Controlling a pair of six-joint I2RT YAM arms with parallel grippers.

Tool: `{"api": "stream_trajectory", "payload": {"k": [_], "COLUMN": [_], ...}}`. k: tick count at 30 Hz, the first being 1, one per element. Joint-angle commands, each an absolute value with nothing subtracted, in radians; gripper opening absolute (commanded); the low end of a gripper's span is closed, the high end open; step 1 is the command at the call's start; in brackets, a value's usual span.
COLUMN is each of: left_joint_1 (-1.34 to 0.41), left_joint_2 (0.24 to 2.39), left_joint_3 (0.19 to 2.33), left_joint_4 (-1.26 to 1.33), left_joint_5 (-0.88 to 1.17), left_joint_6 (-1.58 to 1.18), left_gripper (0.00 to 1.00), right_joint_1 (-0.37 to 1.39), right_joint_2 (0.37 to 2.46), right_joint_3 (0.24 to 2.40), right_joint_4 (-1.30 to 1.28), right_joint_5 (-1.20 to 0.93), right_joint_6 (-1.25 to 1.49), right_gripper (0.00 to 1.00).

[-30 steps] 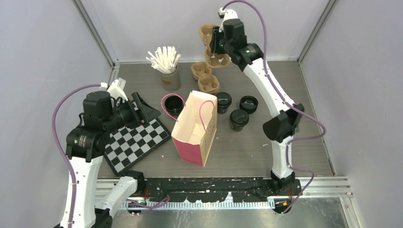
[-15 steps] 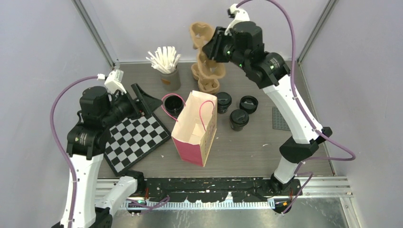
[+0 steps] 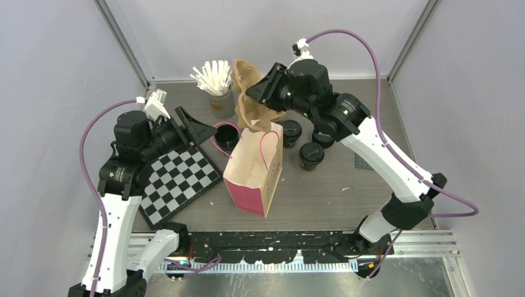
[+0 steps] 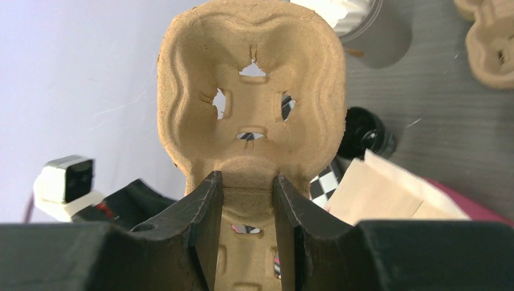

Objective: Pack the takeout coffee

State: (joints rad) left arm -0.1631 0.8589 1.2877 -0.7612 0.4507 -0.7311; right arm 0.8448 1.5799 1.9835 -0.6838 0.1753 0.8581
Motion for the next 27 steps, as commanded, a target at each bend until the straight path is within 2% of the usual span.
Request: {"api": "stream_trajectory", "payload": {"k": [1, 7, 12, 15, 19, 20, 24, 27], "left_joint_1": [-0.160, -0.160, -0.160, -0.160, -0.160, -0.160, -0.160, -0.160], "left_joint_2": [0.838, 0.836, 0.805, 0.781, 0.774, 0.773, 0.753, 0.718], "left_joint_3": [1.250, 1.231, 1.153, 1.124, 1.118, 1.120, 1.123, 1.102], "left_joint_4": [-0.686, -0.698, -0.590, -0.562, -0.549, -0.553, -0.554, -0.565], "left_joint_5": [0.493, 0.471, 0.498, 0.499, 0.513, 0.514, 0.514, 0.510], "left_joint_6": [-0.763, -0.771, -0.865, -0.896, -0.908, -0.912, -0.956, -0.981], "left_gripper": [0.63, 0.56, 0.46, 0.31, 0.03, 0.00, 0.00, 0.00], "right_joint_1": [0.874, 0.958, 1.015, 1.040, 1.077, 1.089, 1.138, 1.187], "right_joint_2": [1.452, 1.413, 1.388, 1.394, 1.420, 1.428, 1.448, 1.447], "right_joint_3": [1.921, 1.890, 1.817, 1.791, 1.790, 1.791, 1.790, 1.793], "right_joint_4": [-0.601, -0.657, -0.611, -0.566, -0.575, -0.583, -0.623, -0.699], "right_joint_5": [0.218, 0.265, 0.323, 0.342, 0.390, 0.395, 0.439, 0.546], "right_joint_6": [1.013, 1.059, 1.121, 1.154, 1.179, 1.184, 1.197, 1.147], "right_gripper": [0.34, 0.33, 0.34, 0.34, 0.33, 0.33, 0.33, 0.34]}}
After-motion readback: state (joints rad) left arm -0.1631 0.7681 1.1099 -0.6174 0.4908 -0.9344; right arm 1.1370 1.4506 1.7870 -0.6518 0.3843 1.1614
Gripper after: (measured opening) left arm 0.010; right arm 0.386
